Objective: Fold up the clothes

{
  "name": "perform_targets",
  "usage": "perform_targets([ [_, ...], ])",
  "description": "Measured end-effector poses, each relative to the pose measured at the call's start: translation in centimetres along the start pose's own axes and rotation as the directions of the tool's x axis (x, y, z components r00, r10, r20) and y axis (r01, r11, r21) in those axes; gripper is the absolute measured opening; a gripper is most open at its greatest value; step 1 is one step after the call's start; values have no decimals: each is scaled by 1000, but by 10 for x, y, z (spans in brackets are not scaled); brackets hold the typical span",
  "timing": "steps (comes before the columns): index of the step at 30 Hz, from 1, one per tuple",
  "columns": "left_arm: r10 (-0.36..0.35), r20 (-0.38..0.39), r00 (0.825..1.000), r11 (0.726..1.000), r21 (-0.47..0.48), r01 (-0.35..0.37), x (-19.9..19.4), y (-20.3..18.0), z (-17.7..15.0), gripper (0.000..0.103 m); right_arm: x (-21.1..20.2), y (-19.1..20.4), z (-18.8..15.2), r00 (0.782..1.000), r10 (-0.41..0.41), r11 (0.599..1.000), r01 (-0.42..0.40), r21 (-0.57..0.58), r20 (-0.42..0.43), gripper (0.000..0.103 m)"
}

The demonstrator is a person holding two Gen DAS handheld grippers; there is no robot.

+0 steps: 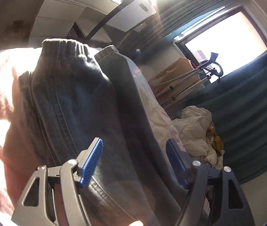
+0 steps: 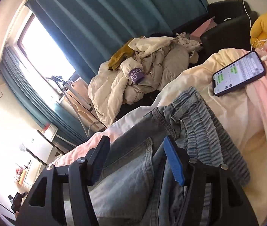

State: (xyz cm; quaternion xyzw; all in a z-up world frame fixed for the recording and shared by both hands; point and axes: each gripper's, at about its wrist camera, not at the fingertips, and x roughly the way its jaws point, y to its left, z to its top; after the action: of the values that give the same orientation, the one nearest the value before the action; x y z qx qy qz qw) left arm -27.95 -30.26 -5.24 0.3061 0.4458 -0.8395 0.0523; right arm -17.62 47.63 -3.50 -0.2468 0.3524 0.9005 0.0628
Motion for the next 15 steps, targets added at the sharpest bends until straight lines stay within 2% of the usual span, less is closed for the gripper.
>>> perform_targets([
  [3, -34, -86, 996, 990, -140, 21, 1, 22, -31, 71, -24, -5, -17, 999, 15, 998, -13, 69, -29, 64],
  [6, -82, -177, 981, 957, -290, 27, 7, 46, -62, 71, -51, -25, -44, 997, 49, 979, -36, 201, -59, 65],
  [7, -77, -216, 973, 951, -310, 6, 7, 49, -66, 71, -60, -33, -56, 996, 53, 970, -35, 241, -66, 69],
  [8, -77, -228, 971, 950, -313, 1, 4, 48, -68, 71, -68, -42, -68, 996, 50, 959, -28, 282, -73, 77],
  [10, -60, -194, 979, 956, -293, 1, -6, 45, -69, 71, -74, -63, -86, 993, 64, 921, -21, 390, -100, 78],
  [13, -74, -216, 974, 954, -301, 6, -6, 46, -76, 71, -67, -89, -96, 981, 164, 838, -80, 540, -108, 78],
  [15, -101, -239, 966, 941, -339, 15, 0, 55, -84, 71, -59, -96, -94, 973, 213, 803, -122, 584, -90, 78],
])
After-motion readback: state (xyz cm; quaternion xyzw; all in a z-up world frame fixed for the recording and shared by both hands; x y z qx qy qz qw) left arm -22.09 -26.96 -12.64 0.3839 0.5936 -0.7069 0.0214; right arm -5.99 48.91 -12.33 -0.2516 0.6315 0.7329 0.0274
